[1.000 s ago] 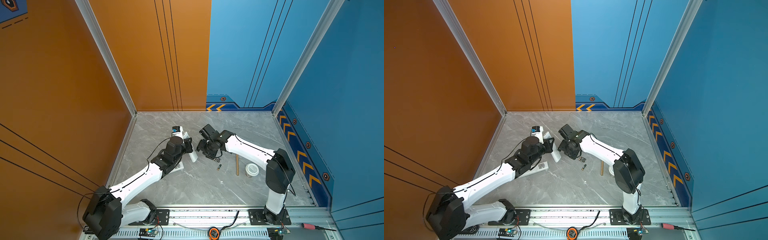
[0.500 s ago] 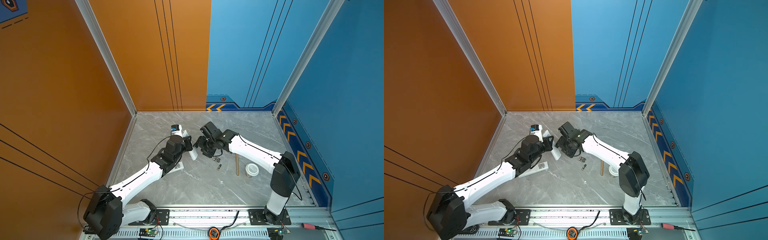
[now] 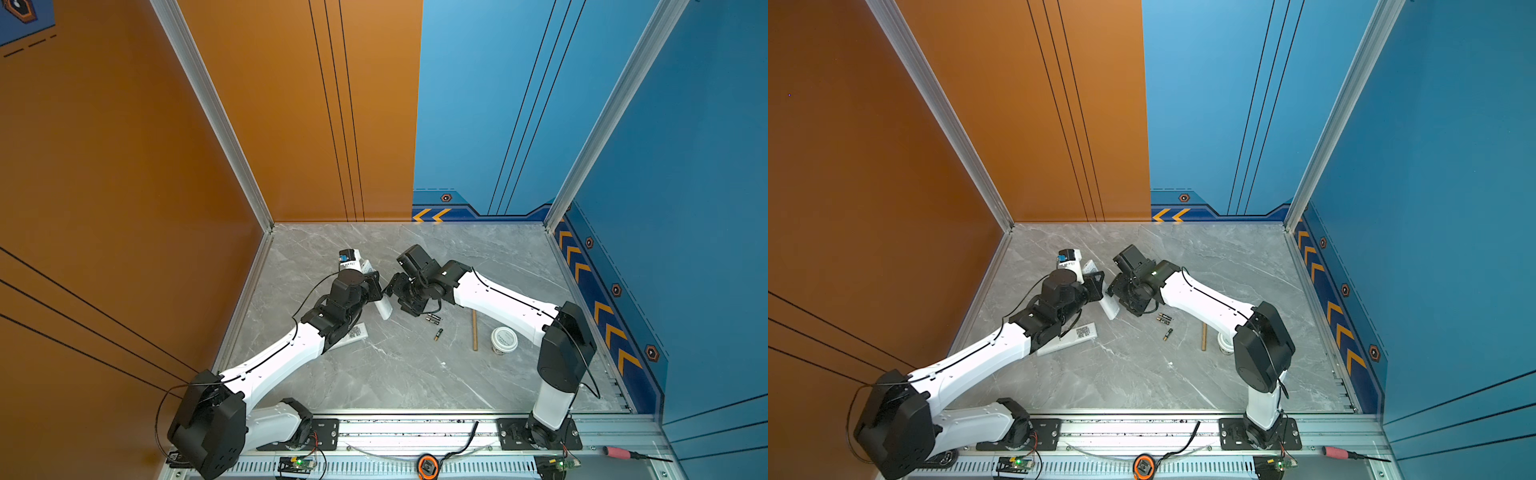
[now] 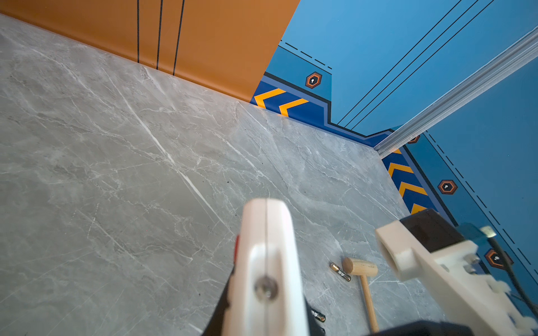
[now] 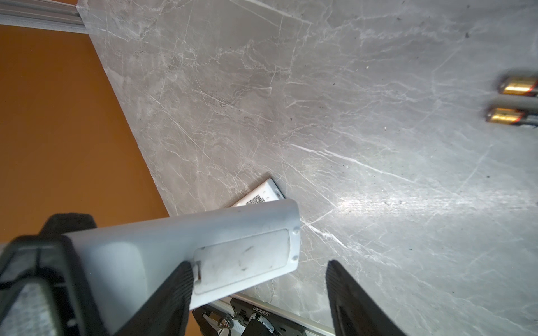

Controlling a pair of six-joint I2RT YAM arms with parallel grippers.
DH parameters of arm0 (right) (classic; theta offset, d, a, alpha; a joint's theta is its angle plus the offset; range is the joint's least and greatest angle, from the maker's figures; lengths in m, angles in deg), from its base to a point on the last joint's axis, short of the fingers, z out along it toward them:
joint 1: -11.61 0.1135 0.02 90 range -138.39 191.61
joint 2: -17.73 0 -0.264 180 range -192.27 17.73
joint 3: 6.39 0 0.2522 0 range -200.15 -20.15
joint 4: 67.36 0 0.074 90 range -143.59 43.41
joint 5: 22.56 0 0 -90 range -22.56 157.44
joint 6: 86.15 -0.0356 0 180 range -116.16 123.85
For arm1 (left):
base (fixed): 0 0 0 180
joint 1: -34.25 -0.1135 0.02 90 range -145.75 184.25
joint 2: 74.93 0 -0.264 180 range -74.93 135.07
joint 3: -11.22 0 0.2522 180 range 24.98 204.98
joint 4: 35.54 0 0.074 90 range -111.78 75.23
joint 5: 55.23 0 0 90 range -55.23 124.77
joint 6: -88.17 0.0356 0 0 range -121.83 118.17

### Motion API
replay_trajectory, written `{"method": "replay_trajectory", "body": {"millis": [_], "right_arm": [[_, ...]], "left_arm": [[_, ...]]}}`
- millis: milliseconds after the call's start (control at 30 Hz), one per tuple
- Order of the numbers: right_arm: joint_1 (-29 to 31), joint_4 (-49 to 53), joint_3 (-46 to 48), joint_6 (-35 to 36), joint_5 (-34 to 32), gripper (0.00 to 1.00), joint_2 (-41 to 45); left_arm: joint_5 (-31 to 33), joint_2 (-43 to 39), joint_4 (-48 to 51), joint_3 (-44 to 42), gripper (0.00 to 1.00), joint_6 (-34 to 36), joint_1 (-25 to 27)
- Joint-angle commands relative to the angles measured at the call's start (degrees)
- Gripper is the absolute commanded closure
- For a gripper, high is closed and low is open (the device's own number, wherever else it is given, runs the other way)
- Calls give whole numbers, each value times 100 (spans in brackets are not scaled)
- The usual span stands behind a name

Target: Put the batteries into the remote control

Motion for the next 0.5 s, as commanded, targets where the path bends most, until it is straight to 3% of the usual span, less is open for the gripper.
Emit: {"method": "replay_trajectory", "body": {"millis": [0,467], "right_arm": [[91,120,-143,151,36,30,-329],[79,884,-647,789,-106,32,-688]], "left_arm": [[-207,-65,-400,148,100,-113,31],[-187,-63,-451,91,100,-94,-16]]}}
